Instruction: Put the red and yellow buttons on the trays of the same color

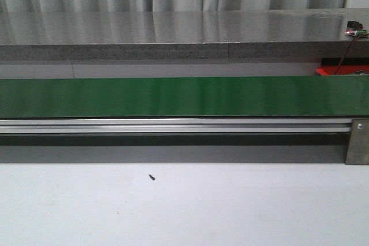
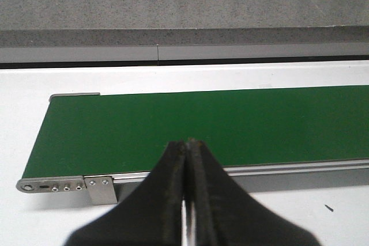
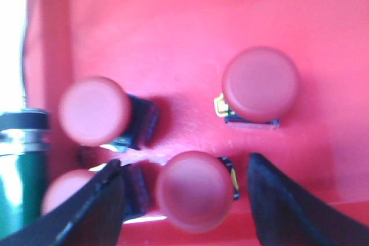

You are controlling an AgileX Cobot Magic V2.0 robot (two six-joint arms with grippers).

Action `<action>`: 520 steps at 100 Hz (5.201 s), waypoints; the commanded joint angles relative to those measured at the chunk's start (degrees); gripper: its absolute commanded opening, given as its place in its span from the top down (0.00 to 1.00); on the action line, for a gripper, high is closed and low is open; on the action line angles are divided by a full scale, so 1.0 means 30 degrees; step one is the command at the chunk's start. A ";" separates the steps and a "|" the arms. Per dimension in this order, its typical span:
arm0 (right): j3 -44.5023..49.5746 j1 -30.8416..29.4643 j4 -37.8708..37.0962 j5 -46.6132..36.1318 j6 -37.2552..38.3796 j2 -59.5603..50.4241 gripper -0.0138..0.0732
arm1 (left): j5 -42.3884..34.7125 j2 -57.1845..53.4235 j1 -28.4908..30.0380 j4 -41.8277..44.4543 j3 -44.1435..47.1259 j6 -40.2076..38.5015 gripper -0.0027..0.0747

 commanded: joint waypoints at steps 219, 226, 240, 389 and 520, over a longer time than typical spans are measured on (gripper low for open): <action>2.0605 0.6004 0.2696 -0.6979 -0.0376 -2.9933 0.92 | -0.1433 0.0108 -0.0126 -0.0291 -0.0457 -0.0062 0.99; 2.1059 0.6004 0.2826 -0.7280 -0.0349 -3.0404 0.92 | -0.1433 0.0108 -0.0126 -0.0291 -0.0457 -0.0062 0.99; 2.1891 0.6004 -0.1229 -0.7920 0.3476 -3.1824 0.92 | -0.1433 0.0108 -0.0126 -0.0291 -0.0457 -0.0062 0.99; 2.6445 0.8469 -1.1697 -1.2244 1.4600 -3.6140 0.92 | -0.1463 0.0108 -0.0126 -0.0291 -0.0457 -0.0062 0.99; 2.6445 0.8469 -1.1697 -1.2244 1.4600 -3.6140 0.92 | -1.1340 -0.7532 -0.1829 0.4815 0.9301 -0.5827 0.99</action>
